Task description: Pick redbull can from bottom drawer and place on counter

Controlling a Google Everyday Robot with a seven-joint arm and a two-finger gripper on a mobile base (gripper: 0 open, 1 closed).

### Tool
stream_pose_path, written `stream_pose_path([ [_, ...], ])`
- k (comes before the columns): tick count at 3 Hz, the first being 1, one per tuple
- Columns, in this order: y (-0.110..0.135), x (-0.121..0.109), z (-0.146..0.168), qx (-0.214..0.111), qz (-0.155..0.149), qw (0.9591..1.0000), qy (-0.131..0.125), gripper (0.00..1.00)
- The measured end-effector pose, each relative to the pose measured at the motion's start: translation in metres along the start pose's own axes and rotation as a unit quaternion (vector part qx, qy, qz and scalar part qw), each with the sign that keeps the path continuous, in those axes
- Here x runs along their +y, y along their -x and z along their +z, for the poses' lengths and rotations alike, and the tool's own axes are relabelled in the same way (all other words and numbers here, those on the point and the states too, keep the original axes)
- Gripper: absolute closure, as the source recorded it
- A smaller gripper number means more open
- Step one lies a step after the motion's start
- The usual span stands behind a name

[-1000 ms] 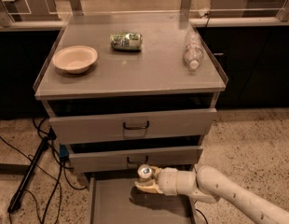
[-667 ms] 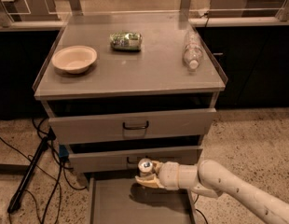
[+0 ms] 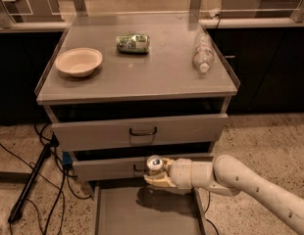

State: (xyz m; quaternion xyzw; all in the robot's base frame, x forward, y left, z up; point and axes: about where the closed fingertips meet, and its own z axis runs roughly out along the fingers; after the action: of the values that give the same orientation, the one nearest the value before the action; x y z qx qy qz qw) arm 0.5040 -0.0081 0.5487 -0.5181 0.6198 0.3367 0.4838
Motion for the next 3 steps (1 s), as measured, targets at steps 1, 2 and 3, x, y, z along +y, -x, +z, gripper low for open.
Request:
stream_pose_path([
  [1,0.0,0.0,0.0,0.0,0.0,1.0,0.0,1.0],
  [2,0.035,0.005,-0.02,0.005,-0.027,0.9996,0.0,1.0],
  [3,0.087,0.01,-0.047,0.009,-0.064,0.9979,0.002,1.0],
])
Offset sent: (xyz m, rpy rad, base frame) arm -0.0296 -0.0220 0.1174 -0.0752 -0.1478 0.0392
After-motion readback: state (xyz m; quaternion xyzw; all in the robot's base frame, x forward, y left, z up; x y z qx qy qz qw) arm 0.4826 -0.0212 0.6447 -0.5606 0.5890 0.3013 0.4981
